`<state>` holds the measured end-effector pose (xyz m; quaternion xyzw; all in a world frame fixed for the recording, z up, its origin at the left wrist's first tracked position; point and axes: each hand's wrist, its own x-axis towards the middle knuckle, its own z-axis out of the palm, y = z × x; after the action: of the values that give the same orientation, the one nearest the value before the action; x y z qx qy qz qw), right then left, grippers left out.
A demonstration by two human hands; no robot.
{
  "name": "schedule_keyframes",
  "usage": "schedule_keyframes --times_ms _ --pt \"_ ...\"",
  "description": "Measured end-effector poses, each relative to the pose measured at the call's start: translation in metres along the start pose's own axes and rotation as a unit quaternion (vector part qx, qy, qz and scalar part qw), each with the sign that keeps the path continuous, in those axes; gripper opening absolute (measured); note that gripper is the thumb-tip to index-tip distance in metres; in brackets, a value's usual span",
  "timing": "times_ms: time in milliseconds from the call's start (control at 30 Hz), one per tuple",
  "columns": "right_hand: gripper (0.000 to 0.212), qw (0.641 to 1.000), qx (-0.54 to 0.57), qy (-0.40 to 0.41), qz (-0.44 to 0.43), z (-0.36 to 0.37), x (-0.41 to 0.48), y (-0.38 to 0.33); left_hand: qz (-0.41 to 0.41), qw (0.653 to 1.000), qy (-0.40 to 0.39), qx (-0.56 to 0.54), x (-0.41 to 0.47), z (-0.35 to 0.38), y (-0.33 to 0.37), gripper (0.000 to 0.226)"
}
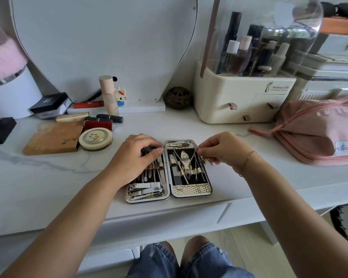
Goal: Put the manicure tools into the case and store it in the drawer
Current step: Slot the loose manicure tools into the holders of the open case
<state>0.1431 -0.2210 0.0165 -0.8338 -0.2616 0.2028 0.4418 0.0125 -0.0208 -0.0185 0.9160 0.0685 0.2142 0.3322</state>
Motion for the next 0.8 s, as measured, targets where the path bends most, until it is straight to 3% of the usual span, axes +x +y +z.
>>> schedule_keyframes --times_ms 400,600,800 --pt "0.007 0.997 -0.077 0.016 -0.008 0.0076 0.0086 0.0041 -0.001 1.0 0.0 -0.003 -0.0003 -0.0003 0.0007 0.028" --pt "0.005 0.989 0.144 -0.004 0.029 0.0016 0.0051 0.0019 -0.003 1.0 0.001 0.0 -0.0003 -0.0002 0.0006 0.026" --pt "0.008 0.975 0.207 -0.022 0.074 0.0048 0.0059 0.0033 -0.002 1.0 0.001 0.0 -0.0006 -0.0002 0.0004 0.025"
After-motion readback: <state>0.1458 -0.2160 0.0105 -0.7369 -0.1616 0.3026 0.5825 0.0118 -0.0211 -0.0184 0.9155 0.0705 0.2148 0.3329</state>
